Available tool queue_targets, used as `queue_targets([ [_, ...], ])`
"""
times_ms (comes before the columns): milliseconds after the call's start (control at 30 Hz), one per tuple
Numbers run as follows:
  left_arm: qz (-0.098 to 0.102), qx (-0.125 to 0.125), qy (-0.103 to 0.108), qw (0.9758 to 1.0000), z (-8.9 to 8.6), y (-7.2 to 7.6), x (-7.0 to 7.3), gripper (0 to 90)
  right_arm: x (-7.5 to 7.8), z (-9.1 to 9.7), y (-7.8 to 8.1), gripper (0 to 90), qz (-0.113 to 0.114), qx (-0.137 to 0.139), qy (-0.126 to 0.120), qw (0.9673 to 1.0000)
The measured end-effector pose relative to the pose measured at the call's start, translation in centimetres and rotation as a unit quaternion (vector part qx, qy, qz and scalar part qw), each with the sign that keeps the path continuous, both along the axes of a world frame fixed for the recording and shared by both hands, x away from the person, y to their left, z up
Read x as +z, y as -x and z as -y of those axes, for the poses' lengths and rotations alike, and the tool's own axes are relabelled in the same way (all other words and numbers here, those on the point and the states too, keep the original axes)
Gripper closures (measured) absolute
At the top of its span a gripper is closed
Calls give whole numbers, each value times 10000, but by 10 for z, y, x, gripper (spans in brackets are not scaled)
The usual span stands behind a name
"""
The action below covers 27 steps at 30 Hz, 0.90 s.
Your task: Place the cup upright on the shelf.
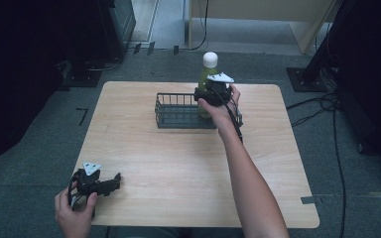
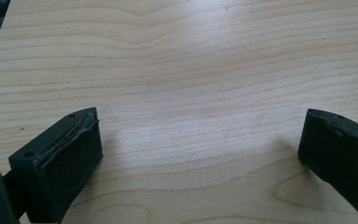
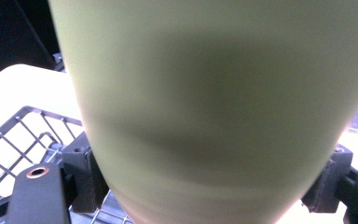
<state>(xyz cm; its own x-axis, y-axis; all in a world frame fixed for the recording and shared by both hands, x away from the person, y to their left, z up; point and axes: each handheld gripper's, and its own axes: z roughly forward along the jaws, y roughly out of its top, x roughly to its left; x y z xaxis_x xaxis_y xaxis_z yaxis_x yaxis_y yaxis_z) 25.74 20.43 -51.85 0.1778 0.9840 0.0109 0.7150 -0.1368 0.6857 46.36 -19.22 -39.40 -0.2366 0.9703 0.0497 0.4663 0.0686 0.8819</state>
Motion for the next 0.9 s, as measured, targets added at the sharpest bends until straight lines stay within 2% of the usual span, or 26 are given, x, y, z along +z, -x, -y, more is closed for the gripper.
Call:
queue_targets([
  [100, 0, -1, 1, 10000, 0, 0, 0, 0, -1, 3, 2, 186, -7, 40, -99, 9999],
  [333, -1, 0, -1, 10000, 0, 0, 0, 0, 0, 10, 5, 16, -237, 264, -256, 9990],
  [467, 1, 4, 1, 10000, 0, 0, 0, 0, 2, 14, 10, 0, -212, 308, -316, 9988],
  [900, -1, 2, 1, 10000, 0, 0, 0, 0, 11, 24, 35, 0, -122, 385, -260, 9988],
])
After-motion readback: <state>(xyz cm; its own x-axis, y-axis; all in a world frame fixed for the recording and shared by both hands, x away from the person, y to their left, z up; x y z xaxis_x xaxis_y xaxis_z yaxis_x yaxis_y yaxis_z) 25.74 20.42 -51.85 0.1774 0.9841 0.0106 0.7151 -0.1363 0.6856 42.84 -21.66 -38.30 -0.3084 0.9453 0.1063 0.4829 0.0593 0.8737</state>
